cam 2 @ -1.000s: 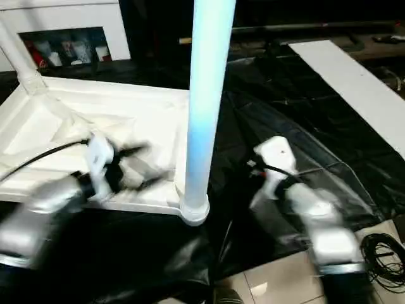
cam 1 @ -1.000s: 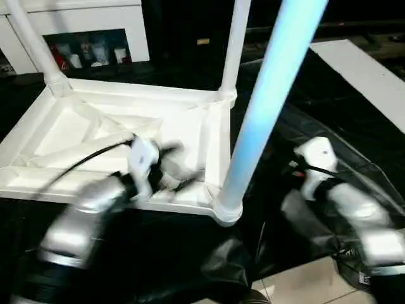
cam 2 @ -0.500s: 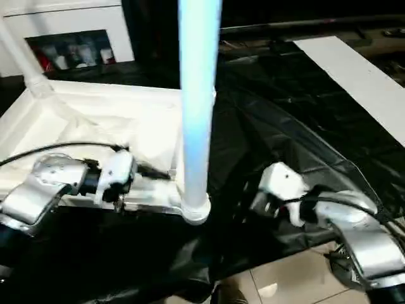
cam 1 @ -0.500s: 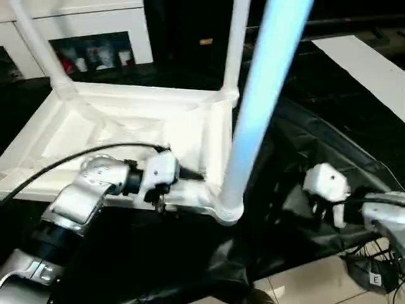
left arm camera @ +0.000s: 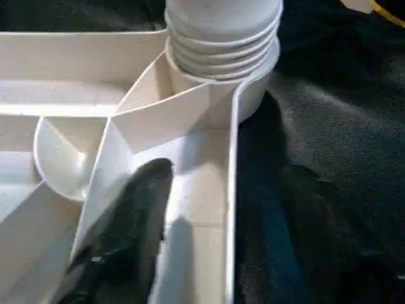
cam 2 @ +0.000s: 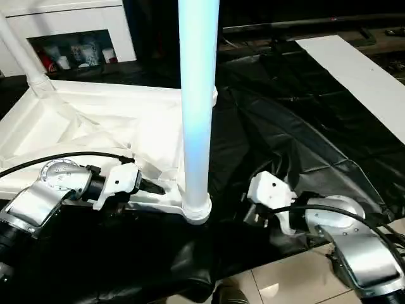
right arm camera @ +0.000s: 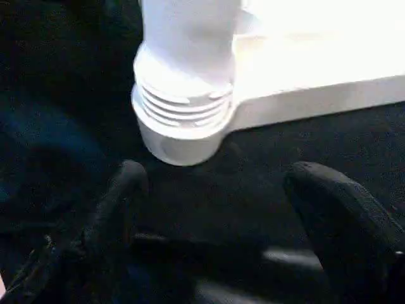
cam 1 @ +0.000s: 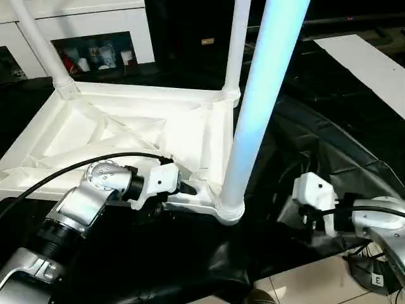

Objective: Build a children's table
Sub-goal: Rotate table base

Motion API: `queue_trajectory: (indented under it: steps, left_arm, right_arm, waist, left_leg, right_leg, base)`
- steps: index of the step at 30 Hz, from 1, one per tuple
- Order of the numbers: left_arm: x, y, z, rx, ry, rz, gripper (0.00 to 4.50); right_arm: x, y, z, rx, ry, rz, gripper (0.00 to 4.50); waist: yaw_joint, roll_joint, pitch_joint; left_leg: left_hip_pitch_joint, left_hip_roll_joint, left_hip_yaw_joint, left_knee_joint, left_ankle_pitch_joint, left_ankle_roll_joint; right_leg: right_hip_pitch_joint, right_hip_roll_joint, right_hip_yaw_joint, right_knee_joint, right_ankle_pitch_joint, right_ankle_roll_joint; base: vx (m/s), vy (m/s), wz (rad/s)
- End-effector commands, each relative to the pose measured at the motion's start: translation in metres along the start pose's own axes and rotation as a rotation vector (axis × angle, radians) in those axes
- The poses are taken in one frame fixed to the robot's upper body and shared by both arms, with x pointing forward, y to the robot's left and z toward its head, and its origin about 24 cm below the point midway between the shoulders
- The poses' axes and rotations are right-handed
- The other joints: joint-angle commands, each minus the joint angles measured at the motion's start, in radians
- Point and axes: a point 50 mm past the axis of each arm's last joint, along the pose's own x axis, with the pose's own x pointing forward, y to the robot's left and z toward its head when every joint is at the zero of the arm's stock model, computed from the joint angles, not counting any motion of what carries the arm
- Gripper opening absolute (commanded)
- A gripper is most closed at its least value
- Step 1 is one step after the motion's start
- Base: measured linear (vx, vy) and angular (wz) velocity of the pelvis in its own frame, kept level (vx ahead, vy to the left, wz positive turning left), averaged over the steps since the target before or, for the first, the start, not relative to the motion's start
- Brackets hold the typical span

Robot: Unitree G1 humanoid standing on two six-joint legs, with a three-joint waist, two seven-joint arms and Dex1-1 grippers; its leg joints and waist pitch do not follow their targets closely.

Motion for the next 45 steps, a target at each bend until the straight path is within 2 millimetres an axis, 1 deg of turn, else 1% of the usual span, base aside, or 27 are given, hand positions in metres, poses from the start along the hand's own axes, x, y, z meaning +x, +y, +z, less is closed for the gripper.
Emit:
queue_trajectory:
  steps: [1, 2, 5, 8, 10, 13, 15, 18, 19, 21, 22, 23, 25, 26, 31, 32, 33, 36, 37, 38, 39, 40, 41, 42, 43, 44, 45]
  left_arm:
    - [-0.002, 0.002, -0.001, 0.003, 0.029, 0.0, 2.7]
    - [-0.002, 0.003, -0.002, 0.004, 0.033, -0.002, 2.58]
    - [-0.002, 0.003, -0.003, 0.009, 0.041, -0.004, 2.52]
    - [-0.001, 0.002, -0.004, 0.007, 0.052, -0.017, 2.13]
    - [-0.001, 0.002, -0.004, 0.005, 0.056, -0.023, 2.12]
    - [-0.001, 0.001, -0.006, -0.001, 0.065, -0.031, 1.7]
    - [-0.002, 0.001, -0.006, -0.002, 0.066, -0.027, 1.72]
    - [-0.002, 0.001, -0.007, -0.005, 0.072, -0.025, 1.27]
    - [-0.003, 0.001, -0.007, -0.006, 0.076, -0.023, 1.26]
    - [-0.004, 0.001, -0.008, -0.013, 0.077, -0.02, 1.2]
    - [-0.005, 0.001, -0.008, -0.016, 0.077, -0.02, 1.01]
    - [-0.005, 0.001, -0.008, -0.017, 0.076, -0.02, 0.85]
    - [-0.005, 0.0, -0.009, -0.02, 0.081, -0.026, 0.77]
    - [-0.005, -0.001, -0.01, -0.021, 0.086, -0.031, 0.52]
    - [-0.005, -0.003, -0.011, -0.033, 0.086, -0.031, 0.25]
    - [-0.005, -0.004, -0.012, -0.038, 0.084, -0.026, 0.05]
    - [-0.005, -0.005, -0.012, -0.046, 0.081, -0.019, 0.05]
    - [-0.003, -0.006, -0.014, -0.07, 0.075, 0.001, 0.05]
    - [0.0, -0.008, -0.016, -0.132, 0.045, 0.058, 0.05]
    - [0.001, -0.008, -0.016, -0.138, 0.042, 0.064, 0.05]
    - [0.005, -0.01, -0.018, -0.208, 0.013, 0.136, 0.05]
    - [0.006, -0.01, -0.018, -0.215, 0.01, 0.143, 0.05]
    - [0.009, -0.013, -0.018, -0.249, -0.004, 0.169, 0.05]
    - [0.014, -0.016, -0.017, -0.273, -0.007, 0.192, 0.05]
    - [0.016, -0.018, -0.017, -0.286, -0.007, 0.203, 0.05]
    - [0.017, -0.018, -0.017, -0.29, -0.007, 0.206, 0.05]
    - [0.02, -0.02, -0.016, -0.302, -0.003, 0.232, 0.05]
  right_arm:
    - [0.003, 0.003, 0.004, -0.012, -0.005, 0.027, 3.95]
    - [0.003, 0.003, 0.004, -0.012, -0.003, 0.029, 3.95]
    - [0.004, 0.004, 0.004, -0.01, 0.002, 0.035, 3.95]
    - [0.005, 0.003, 0.004, -0.014, 0.004, 0.039, 3.95]
    - [0.005, 0.003, 0.004, -0.015, 0.004, 0.039, 3.95]
    - [0.005, 0.001, 0.004, -0.018, 0.009, 0.037, 3.95]
    - [0.005, 0.0, 0.004, -0.019, 0.01, 0.036, 3.95]
    - [0.005, 0.0, 0.003, -0.02, 0.011, 0.036, 3.95]
    - [0.004, 0.0, 0.003, -0.02, 0.011, 0.036, 3.95]
    - [0.005, 0.0, 0.003, -0.02, 0.01, 0.037, 3.95]
    - [0.005, 0.0, 0.003, -0.021, 0.009, 0.038, 3.95]
    - [0.005, 0.0, 0.003, -0.021, 0.009, 0.038, 3.95]
    - [0.006, 0.0, 0.003, -0.022, 0.008, 0.039, 3.95]
    - [0.006, 0.0, 0.003, -0.023, 0.008, 0.039, 3.95]
    - [0.007, -0.001, 0.004, -0.028, 0.0, 0.028, 3.95]
    - [0.008, -0.002, 0.004, -0.03, -0.003, 0.019, 3.95]
    - [0.008, -0.003, 0.004, -0.029, -0.007, 0.004, 3.95]
    - [0.01, -0.006, 0.005, -0.027, -0.016, -0.025, 3.95]
    - [0.013, -0.009, 0.004, -0.003, -0.039, -0.059, 3.95]
    - [0.013, -0.009, 0.004, -0.001, -0.042, -0.062, 3.95]
    - [0.017, -0.012, 0.004, 0.032, -0.069, -0.088, 3.95]
    - [0.018, -0.012, 0.004, 0.035, -0.072, -0.09, 3.95]
    - [0.02, -0.011, 0.003, 0.051, -0.08, -0.085, 3.95]
    - [0.023, -0.01, 0.002, 0.057, -0.083, -0.068, 3.95]
    - [0.024, -0.009, 0.001, 0.059, -0.084, -0.059, 3.95]
    - [0.025, -0.009, 0.001, 0.06, -0.085, -0.056, 3.95]
    - [0.026, -0.008, 0.0, 0.061, -0.089, -0.04, 3.95]
  waist:
    - [0.003, -0.004, -0.068]
    - [0.003, -0.004, -0.068]
    - [0.005, -0.003, -0.068]
    - [0.007, -0.004, -0.069]
    - [0.008, -0.004, -0.07]
    - [0.011, -0.003, -0.07]
    - [0.012, -0.003, -0.07]
    - [0.014, -0.003, -0.071]
    - [0.014, -0.006, -0.071]
    - [0.014, -0.007, -0.071]
    - [0.014, -0.006, -0.071]
    - [0.014, -0.008, -0.071]
    - [0.014, -0.007, -0.071]
    - [0.014, -0.006, -0.071]
    - [0.014, -0.007, -0.07]
    - [0.013, -0.007, -0.07]
    - [0.012, -0.01, -0.07]
    - [0.01, -0.009, -0.072]
    - [0.007, -0.014, -0.07]
    - [0.005, -0.013, -0.07]
    - [0.004, -0.014, -0.07]
    - [0.001, -0.016, -0.065]
    - [-0.003, -0.024, -0.062]
    - [-0.005, -0.028, -0.062]
    - [-0.008, -0.025, -0.06]
    - [-0.013, -0.023, -0.056]
    - [-0.015, -0.024, -0.055]
  left_leg:
    - [0.009, 0.046, -0.009, -0.075, -0.133, 0.086]
    - [0.009, 0.046, -0.009, -0.076, -0.13, 0.086]
    - [0.009, 0.046, -0.009, -0.076, -0.131, 0.084]
    - [0.008, 0.047, -0.009, -0.076, -0.128, 0.084]
    - [0.009, 0.047, -0.008, -0.075, -0.125, 0.083]
    - [0.01, 0.047, -0.008, -0.075, -0.12, 0.086]
    - [0.01, 0.048, -0.008, -0.075, -0.122, 0.085]
    - [0.01, 0.047, -0.008, -0.075, -0.121, 0.082]
    - [0.009, 0.047, -0.008, -0.075, -0.115, 0.084]
    - [0.009, 0.047, -0.008, -0.075, -0.11, 0.087]
    - [0.009, 0.047, -0.008, -0.075, -0.11, 0.087]
    - [0.009, 0.047, -0.007, -0.074, -0.112, 0.088]
    - [0.008, 0.046, -0.007, -0.074, -0.112, 0.088]
    - [0.008, 0.046, -0.007, -0.074, -0.112, 0.087]
    - [0.008, 0.046, -0.008, -0.075, -0.12, 0.083]
    - [0.008, 0.047, -0.008, -0.075, -0.115, 0.082]
    - [0.006, 0.046, -0.008, -0.075, -0.11, 0.084]
    - [0.006, 0.047, -0.008, -0.074, -0.087, 0.092]
    - [0.005, 0.046, -0.005, -0.073, -0.084, 0.096]
    - [0.004, 0.046, -0.007, -0.073, -0.082, 0.097]
    - [0.006, 0.046, -0.006, -0.073, -0.089, 0.098]
    - [0.003, 0.045, -0.007, -0.074, -0.097, 0.098]
    - [0.002, 0.044, -0.006, -0.076, -0.111, 0.097]
    - [0.001, 0.044, -0.006, -0.076, -0.114, 0.095]
    - [0.001, 0.046, -0.008, -0.077, -0.116, 0.094]
    - [-0.002, 0.045, -0.009, -0.079, -0.133, 0.092]
    - [0.001, 0.043, -0.008, -0.078, -0.145, 0.091]
  right_leg:
    - [0.059, -0.057, 0.042, -0.059, -0.141, -0.301]
    - [0.058, -0.057, 0.042, -0.059, -0.14, -0.3]
    - [0.059, -0.058, 0.042, -0.059, -0.145, -0.298]
    - [0.059, -0.059, 0.043, -0.058, -0.144, -0.297]
    - [0.058, -0.059, 0.043, -0.058, -0.143, -0.297]
    - [0.057, -0.058, 0.043, -0.057, -0.134, -0.298]
    - [0.058, -0.059, 0.043, -0.057, -0.138, -0.299]
    - [0.058, -0.059, 0.043, -0.057, -0.135, -0.299]
    - [0.059, -0.059, 0.043, -0.055, -0.13, -0.298]
    - [0.058, -0.059, 0.043, -0.055, -0.126, -0.298]
    - [0.058, -0.059, 0.043, -0.055, -0.125, -0.299]
    - [0.058, -0.058, 0.043, -0.055, -0.127, -0.298]
    - [0.059, -0.059, 0.043, -0.056, -0.131, -0.297]
    - [0.058, -0.059, 0.043, -0.056, -0.134, -0.295]
    - [0.058, -0.059, 0.043, -0.058, -0.155, -0.29]
    - [0.058, -0.059, 0.043, -0.056, -0.149, -0.29]
    - [0.058, -0.058, 0.043, -0.056, -0.14, -0.289]
    - [0.06, -0.06, 0.043, -0.05, -0.103, -0.3]
    - [0.057, -0.059, 0.043, -0.05, -0.093, -0.304]
    - [0.059, -0.06, 0.042, -0.049, -0.091, -0.309]
    - [0.058, -0.06, 0.042, -0.052, -0.113, -0.306]
    - [0.057, -0.059, 0.041, -0.055, -0.141, -0.301]
    - [0.057, -0.059, 0.042, -0.062, -0.182, -0.287]
    - [0.058, -0.059, 0.042, -0.059, -0.19, -0.282]
    - [0.059, -0.061, 0.042, -0.06, -0.201, -0.281]
    - [0.058, -0.06, 0.04, -0.067, -0.254, -0.264]
    - [0.053, -0.059, 0.041, -0.073, -0.291, -0.249]
  base:
    - [0.0, 0.0, 0.0]
    - [0.0, 0.0, 0.0]
    - [0.0, 0.0, 0.0]
    - [0.0, 0.0, 0.0]
    - [0.0, 0.0, 0.0]
    - [0.0, 0.0, 0.0]
    - [0.0, 0.0, 0.0]
    - [0.0, 0.0, 0.0]
    - [0.0, 0.0, 0.0]
    - [0.0, 0.0, 0.0]
    - [0.0, 0.0, 0.0]
    - [0.0, 0.0, 0.0]
    - [0.0, 0.0, 0.0]
    - [0.0, 0.0, 0.0]
    - [0.0, 0.0, 0.0]
    - [0.0, 0.0, 0.0]
    - [0.0, 0.0, 0.0]
    - [0.0, 0.0, 0.0]
    - [0.0, 0.0, 0.0]
    - [0.0, 0.0, 0.0]
    - [0.0, 0.0, 0.0]
    - [0.0, 0.0, 0.0]
    - [0.0, 0.0, 0.0]
    - [0.0, 0.0, 0.0]
    - [0.0, 0.0, 0.0]
    - [0.0, 0.0, 0.0]
    - [0.0, 0.0, 0.0]
